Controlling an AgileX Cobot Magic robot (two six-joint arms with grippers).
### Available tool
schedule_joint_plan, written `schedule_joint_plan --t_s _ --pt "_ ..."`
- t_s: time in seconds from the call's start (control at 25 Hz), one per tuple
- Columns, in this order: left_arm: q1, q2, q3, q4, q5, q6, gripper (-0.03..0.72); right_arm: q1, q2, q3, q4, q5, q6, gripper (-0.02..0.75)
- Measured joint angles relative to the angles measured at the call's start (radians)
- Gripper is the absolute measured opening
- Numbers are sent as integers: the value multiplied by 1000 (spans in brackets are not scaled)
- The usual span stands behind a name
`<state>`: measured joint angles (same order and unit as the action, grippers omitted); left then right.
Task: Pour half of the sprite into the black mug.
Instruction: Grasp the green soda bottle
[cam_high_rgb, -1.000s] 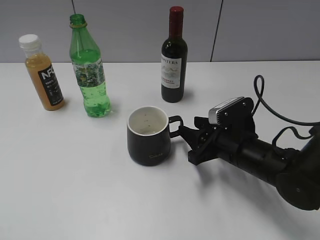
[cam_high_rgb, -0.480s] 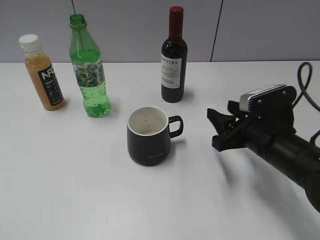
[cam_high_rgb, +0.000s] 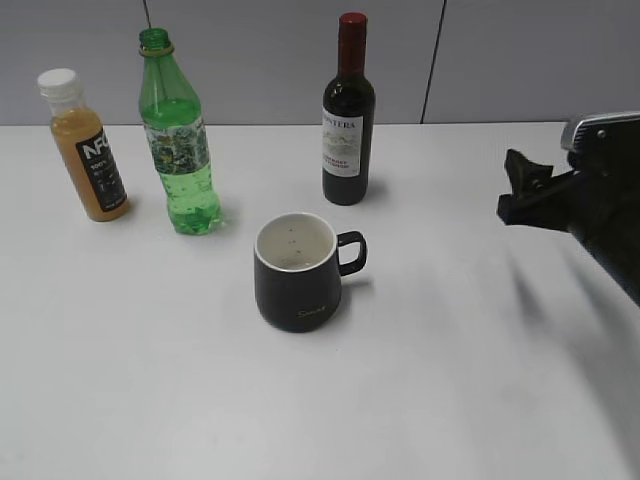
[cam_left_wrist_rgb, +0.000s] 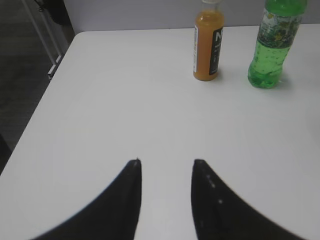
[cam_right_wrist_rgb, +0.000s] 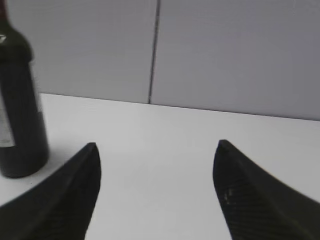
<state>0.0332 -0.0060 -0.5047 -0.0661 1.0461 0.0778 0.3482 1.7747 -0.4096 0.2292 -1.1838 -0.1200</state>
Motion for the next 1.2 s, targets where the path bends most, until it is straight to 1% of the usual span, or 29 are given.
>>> schedule_joint_plan --t_s 0.08,0.2,0.32,0.36,0.48,0.56,0.64,0.72,0.8,0.88,0.96,1.0,1.08,1.2 --pt "0 0 0 0 0 0 268 -25 -19 -36 25 78 -34 535" --pt "0 0 0 0 0 0 268 -53 -50 -148 40 338 -107 538" --pt "0 0 0 0 0 0 268 -96 -59 -321 53 696 -132 539" --pt "0 0 0 0 0 0 268 -114 -59 -389 54 792 -134 540" --pt "0 0 0 0 0 0 268 -182 -45 -593 57 1111 -136 540" --pt "0 0 0 0 0 0 268 -228 -11 -752 55 1353 -128 540" --pt "0 0 0 0 0 0 268 -259 37 -902 16 1584 -66 542" --pt "0 0 0 0 0 0 268 -270 93 -1051 -73 1813 -7 558" --pt "0 0 0 0 0 0 268 -269 137 -1168 -166 1992 26 605" --pt "0 0 0 0 0 0 268 -268 162 -1262 -213 2168 37 637" --pt "0 0 0 0 0 0 268 -268 168 -1313 -229 2300 42 646" --pt "0 0 0 0 0 0 268 -268 163 -1324 -229 2332 45 645" --pt "0 0 0 0 0 0 268 -268 136 -1315 -217 2358 50 635" --pt "0 0 0 0 0 0 268 -268 48 -1238 -138 2365 52 598"
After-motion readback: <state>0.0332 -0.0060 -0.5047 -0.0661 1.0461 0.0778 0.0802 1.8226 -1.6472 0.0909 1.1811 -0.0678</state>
